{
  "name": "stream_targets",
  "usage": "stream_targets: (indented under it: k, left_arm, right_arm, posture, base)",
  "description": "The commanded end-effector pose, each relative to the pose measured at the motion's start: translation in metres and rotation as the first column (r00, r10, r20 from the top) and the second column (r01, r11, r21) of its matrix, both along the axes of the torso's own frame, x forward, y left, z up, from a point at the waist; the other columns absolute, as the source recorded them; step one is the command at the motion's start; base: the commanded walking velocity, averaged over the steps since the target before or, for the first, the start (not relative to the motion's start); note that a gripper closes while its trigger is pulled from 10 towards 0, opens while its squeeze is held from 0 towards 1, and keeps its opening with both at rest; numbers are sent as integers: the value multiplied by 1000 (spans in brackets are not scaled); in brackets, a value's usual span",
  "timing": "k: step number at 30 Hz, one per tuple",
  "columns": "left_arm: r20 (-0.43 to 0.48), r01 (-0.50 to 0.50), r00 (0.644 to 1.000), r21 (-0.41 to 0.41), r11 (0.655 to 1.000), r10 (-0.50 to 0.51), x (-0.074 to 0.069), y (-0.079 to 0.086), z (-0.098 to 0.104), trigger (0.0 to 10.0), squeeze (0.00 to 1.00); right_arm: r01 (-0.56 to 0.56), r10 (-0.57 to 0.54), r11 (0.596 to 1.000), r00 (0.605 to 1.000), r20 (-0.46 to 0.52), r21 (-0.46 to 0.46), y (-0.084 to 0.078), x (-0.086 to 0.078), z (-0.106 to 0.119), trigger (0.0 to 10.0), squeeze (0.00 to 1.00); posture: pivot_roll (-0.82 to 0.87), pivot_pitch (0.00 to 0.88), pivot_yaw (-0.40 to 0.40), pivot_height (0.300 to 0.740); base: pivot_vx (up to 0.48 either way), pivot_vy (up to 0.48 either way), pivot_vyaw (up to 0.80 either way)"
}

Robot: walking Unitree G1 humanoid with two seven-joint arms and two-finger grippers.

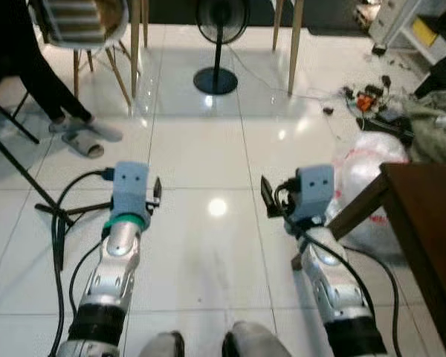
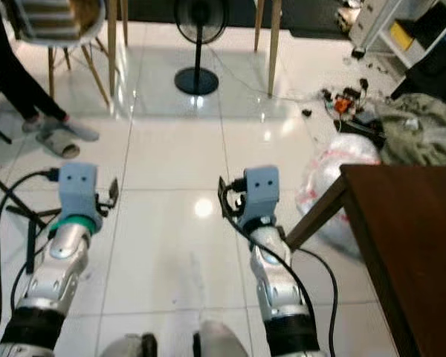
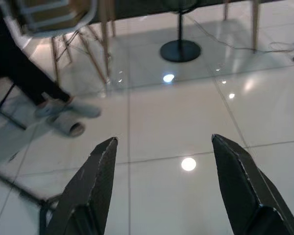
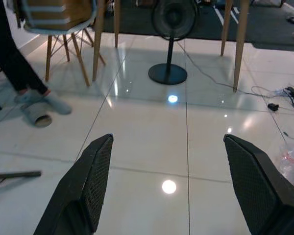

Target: Setting the table

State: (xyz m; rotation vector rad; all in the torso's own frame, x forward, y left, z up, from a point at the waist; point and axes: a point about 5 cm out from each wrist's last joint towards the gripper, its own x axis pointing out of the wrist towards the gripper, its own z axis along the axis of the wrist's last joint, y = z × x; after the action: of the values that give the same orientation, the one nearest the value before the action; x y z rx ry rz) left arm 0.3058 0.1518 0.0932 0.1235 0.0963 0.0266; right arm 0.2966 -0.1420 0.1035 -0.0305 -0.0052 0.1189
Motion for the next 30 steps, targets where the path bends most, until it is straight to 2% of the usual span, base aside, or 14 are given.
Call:
stream_targets:
  k: [1, 10, 30]
  left_arm:
    - [-22, 14, 1000, 0, 1000, -14, -1, -5, -5, 10000, 0]
    - [-22, 17, 1000, 0, 1000, -17, -1, -5, -5, 10000, 0]
    - [-24, 24, 999, 12, 1000, -24, -3, -6, -7, 10000, 0]
  right_arm:
    - [22, -22, 1000, 999, -28, 1, -6, -2, -5, 10000, 0]
    - [25, -25, 1000, 999, -31, 4, -6, -2, -5, 10000, 0]
    - [10, -10, 1000, 1000, -4, -9, -4, 3, -1, 10000, 0]
  posture:
    - [-178, 0, 31, 740]
    - [-178, 0, 32, 740]
    - [-165, 0, 30, 740]
  base:
    - [480, 0, -800]
    - [480, 0, -800]
    - [480, 0, 0]
